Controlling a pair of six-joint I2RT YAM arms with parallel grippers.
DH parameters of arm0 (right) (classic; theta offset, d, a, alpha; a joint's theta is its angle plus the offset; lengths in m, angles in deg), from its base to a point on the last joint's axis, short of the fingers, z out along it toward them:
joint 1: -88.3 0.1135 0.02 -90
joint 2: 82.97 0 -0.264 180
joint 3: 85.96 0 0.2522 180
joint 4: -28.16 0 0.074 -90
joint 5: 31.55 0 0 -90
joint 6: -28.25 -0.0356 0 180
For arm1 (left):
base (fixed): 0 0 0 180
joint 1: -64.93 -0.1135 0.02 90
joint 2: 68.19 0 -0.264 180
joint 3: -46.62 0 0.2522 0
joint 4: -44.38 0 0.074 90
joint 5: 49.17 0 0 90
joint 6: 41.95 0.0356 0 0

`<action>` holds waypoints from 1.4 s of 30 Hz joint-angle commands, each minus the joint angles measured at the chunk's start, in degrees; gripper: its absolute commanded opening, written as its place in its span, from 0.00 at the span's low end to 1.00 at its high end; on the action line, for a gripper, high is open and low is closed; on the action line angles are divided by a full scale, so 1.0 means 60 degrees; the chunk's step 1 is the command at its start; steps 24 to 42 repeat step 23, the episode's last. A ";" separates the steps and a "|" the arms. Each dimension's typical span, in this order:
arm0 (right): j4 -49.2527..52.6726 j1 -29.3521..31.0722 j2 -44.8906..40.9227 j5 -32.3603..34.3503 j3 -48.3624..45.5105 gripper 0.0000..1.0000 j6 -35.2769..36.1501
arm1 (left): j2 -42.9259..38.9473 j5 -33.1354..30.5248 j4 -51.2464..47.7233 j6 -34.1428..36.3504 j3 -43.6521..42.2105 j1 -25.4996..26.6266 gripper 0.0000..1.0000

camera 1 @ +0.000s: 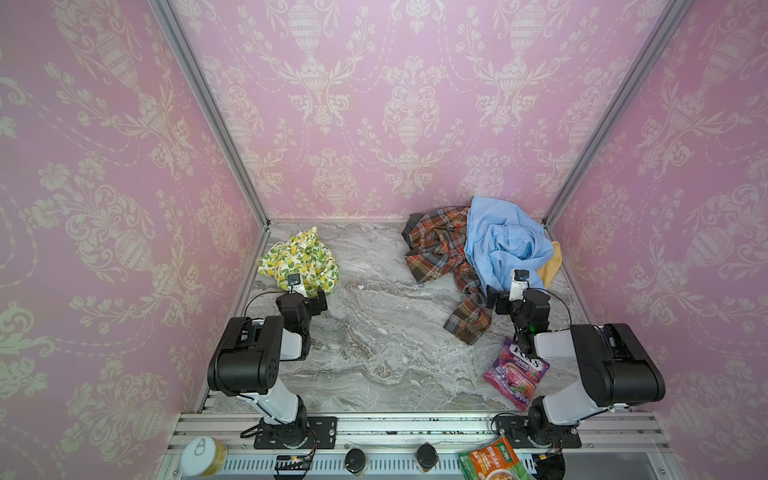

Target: Pick out a specific cloth from the pile

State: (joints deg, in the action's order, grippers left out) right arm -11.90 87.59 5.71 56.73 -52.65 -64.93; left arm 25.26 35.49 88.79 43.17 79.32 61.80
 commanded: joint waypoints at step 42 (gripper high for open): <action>-0.0063 0.0104 0.0010 -0.0440 0.0246 1.00 0.0181 | 0.0048 -0.0208 0.0323 0.0287 0.0054 0.0064 0.99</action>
